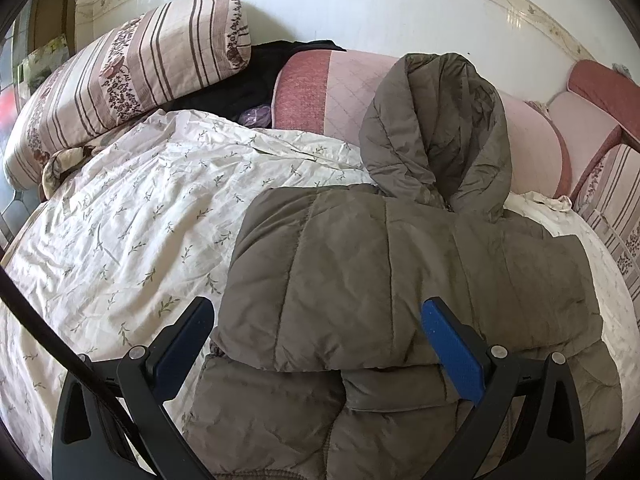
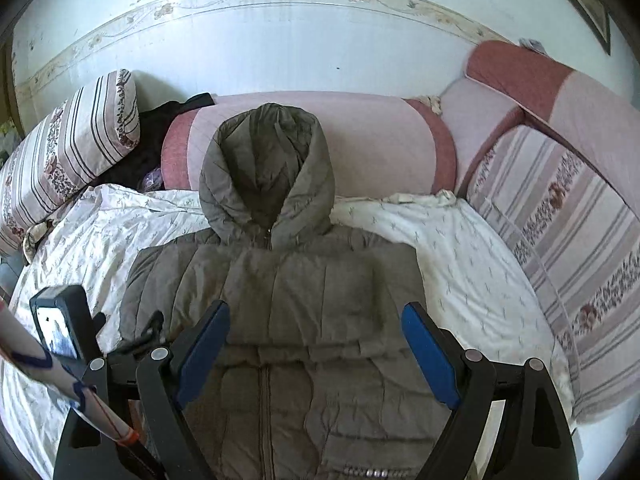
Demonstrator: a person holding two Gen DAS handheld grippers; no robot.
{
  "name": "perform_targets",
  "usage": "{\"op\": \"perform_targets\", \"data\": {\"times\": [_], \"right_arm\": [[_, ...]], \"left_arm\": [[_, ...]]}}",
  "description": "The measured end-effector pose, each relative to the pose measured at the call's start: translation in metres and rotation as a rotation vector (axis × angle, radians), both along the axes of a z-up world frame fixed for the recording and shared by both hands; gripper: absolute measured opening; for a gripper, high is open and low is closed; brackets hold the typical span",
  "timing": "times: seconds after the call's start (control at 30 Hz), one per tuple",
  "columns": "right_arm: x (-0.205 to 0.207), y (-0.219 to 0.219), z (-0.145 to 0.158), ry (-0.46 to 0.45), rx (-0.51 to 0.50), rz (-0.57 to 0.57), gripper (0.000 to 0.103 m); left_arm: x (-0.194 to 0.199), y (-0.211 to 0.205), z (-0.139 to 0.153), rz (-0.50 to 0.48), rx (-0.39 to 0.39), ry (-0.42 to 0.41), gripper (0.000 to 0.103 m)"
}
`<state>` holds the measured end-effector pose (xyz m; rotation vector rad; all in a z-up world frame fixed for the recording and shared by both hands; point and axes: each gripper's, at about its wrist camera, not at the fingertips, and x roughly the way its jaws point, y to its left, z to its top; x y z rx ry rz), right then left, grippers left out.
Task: Fold large clothes
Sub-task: 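Reach the right gripper to the jacket hood and close on it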
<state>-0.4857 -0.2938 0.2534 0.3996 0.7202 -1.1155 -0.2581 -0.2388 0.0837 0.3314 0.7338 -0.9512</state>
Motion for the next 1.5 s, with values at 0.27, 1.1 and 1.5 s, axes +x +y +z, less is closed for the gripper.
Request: {"op": "perform_targets", "data": {"times": [0.27, 1.1, 1.5], "right_arm": [[0.026, -0.059, 0.000, -0.015, 0.024, 0.011, 0.091], [0.134, -0.327, -0.022, -0.164, 0.124, -0.117, 0.088], [0.162, -0.385, -0.067, -0.071, 0.123, -0.082, 0.007]], "left_arm": [[0.000, -0.009, -0.009, -0.004, 0.023, 0.007, 0.103], [-0.003, -0.034, -0.022, -0.014, 0.057, -0.045, 0.103], [-0.004, -0.044, -0.034, -0.029, 0.067, -0.013, 0.103]]}}
